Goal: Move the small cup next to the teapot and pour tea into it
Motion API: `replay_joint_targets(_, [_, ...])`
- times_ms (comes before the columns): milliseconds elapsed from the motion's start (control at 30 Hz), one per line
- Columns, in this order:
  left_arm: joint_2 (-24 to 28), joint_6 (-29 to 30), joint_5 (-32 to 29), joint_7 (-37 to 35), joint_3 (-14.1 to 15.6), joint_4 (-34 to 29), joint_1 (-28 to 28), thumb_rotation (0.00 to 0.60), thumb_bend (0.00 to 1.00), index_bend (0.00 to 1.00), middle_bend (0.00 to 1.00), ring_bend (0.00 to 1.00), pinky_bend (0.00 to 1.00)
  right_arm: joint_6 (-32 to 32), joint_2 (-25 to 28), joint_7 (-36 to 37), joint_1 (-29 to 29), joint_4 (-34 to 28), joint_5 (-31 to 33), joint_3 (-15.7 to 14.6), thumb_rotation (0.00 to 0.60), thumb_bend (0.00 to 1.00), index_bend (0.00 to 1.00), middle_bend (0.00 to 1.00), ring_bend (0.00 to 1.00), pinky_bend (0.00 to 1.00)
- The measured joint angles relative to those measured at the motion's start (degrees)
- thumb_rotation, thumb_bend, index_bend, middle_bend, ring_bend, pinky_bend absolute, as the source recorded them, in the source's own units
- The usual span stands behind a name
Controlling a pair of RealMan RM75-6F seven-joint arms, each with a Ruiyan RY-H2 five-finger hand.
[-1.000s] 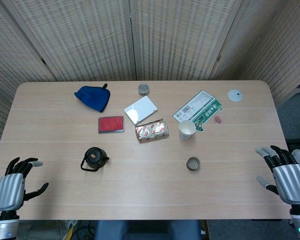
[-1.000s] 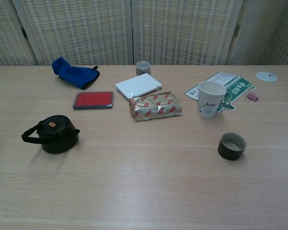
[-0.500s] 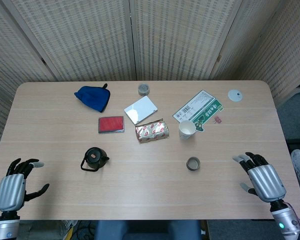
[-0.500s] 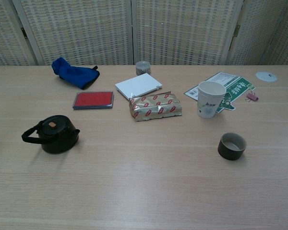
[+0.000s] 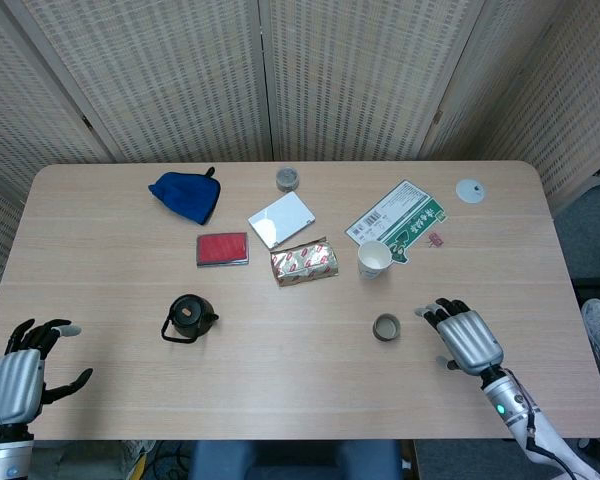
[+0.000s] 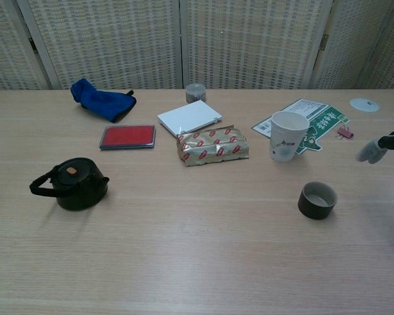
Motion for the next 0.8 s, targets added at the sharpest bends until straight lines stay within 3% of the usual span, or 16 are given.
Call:
replay_joint_targets(600, [0.23,-0.02,-0.65,0.09,-0.12,0.18,0.19,0.600,0.18,0.36,0.27,0.26,0.08,-10.06,-10.47,-7.01,8.70,7.38,9.70,2.79,0.600,0.10,0.24,0.26,0.17,0.26])
replay_joint_targets(800, [0.32,0.14,-0.70,-0.15,-0.13,0.33,0.35,0.600,0.18,0.36,0.27,0.26,0.08,-11.26,-12.17,-9.08,10.44,8.59,11.88,2.90,0.600,0.11,0.30,0.26,0.17,0.26])
